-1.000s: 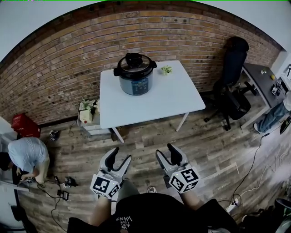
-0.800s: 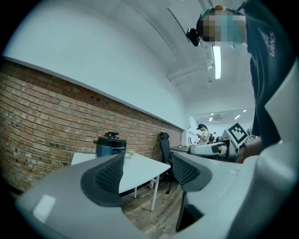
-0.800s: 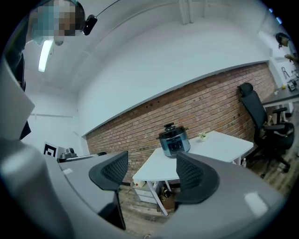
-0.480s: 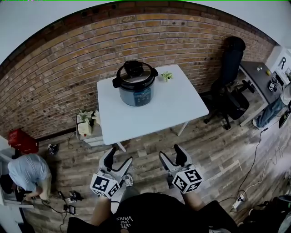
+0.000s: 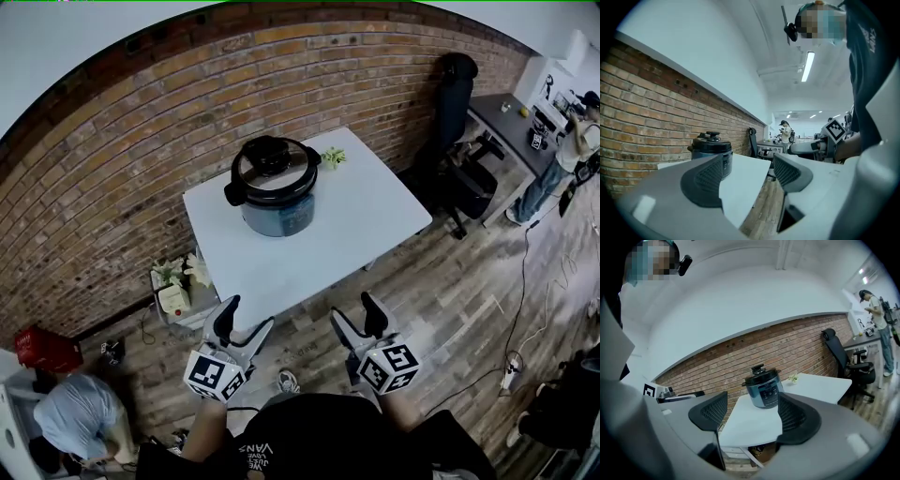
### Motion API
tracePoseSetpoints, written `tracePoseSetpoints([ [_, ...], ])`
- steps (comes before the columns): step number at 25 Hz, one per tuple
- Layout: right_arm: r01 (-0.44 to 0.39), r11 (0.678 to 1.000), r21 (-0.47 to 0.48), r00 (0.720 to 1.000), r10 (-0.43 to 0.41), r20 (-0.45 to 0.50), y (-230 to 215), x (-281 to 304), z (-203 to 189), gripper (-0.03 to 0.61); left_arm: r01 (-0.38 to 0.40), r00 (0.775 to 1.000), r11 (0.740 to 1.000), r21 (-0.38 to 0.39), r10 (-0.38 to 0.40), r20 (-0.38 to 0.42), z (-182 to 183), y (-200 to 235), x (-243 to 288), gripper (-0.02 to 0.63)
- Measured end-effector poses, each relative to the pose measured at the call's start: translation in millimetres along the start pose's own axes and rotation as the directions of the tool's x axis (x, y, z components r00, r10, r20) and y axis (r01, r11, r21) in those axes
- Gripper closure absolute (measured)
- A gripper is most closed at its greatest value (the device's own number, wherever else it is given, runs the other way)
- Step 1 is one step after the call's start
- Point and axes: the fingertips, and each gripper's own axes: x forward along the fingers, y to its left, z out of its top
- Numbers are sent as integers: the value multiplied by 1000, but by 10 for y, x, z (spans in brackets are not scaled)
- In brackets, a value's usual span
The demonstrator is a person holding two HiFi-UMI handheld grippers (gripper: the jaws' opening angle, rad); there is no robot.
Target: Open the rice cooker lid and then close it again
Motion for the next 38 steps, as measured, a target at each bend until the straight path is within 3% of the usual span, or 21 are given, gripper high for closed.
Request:
tracePoseSetpoints([
  [6, 68, 997, 20, 998, -68, 6, 127, 231, -62, 252, 84, 996, 996, 18, -83, -16, 28, 381, 118, 301],
  [15, 70, 997, 29, 998, -70, -7, 42, 604, -35, 252, 83, 997, 995, 52, -83, -9, 126, 857, 526, 301],
  [25, -33, 999, 28, 998, 35, -48, -428, 1249, 181, 252, -5, 1000, 996, 91, 6, -4, 449, 1217, 1244, 299],
  [33, -132, 991, 12, 989, 133, -72, -821, 1695, 461, 252, -33, 999, 975, 220, 39, -23, 836, 1459, 1829, 299],
  [38, -188, 982, 22, 978, 189, -92, -1021, 1852, 534, 252, -39, 998, 948, 317, 53, -38, 1084, 1520, 2158, 299],
])
